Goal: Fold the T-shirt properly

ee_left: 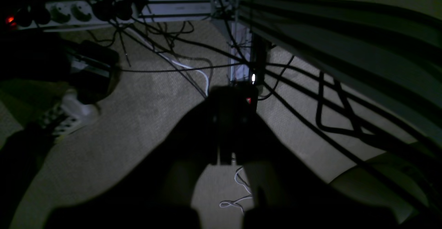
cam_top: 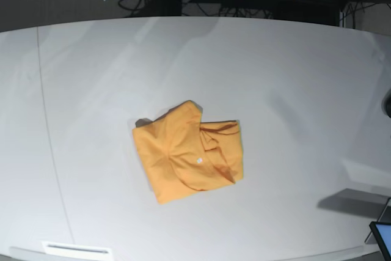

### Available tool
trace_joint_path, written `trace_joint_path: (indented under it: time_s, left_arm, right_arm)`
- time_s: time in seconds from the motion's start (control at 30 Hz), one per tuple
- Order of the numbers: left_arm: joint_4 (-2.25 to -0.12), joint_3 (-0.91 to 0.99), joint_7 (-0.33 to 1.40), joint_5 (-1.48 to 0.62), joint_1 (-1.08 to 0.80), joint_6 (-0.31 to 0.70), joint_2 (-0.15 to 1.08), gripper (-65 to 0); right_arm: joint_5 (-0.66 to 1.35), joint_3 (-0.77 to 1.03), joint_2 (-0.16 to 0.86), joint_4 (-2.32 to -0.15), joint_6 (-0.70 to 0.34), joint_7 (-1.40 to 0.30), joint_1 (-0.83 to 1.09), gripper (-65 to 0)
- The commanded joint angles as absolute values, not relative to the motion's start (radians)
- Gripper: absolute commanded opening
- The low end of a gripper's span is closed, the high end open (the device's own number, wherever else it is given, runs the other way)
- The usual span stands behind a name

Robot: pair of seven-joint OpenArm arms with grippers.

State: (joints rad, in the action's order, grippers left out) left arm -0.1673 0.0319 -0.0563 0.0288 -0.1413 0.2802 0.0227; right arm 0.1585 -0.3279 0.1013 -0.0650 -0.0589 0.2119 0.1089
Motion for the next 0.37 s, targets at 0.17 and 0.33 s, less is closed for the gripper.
trace_joint_path:
  time_s: [0.17, 0.33]
  left_arm:
    - [-0.171, 0.041, -0.061, 0.025, -0.137, 0.283, 0.025, -64.7]
    - [-0.168, 0.041, -0.061, 0.022, -0.148, 0.283, 0.012, -64.7]
  right_arm:
    - [0.16, -0.328, 0.104, -0.067, -0.059, 0.217, 0.114, -64.0]
    - [0.16, -0.329, 0.085, -0.067, -0.059, 0.217, 0.114, -64.0]
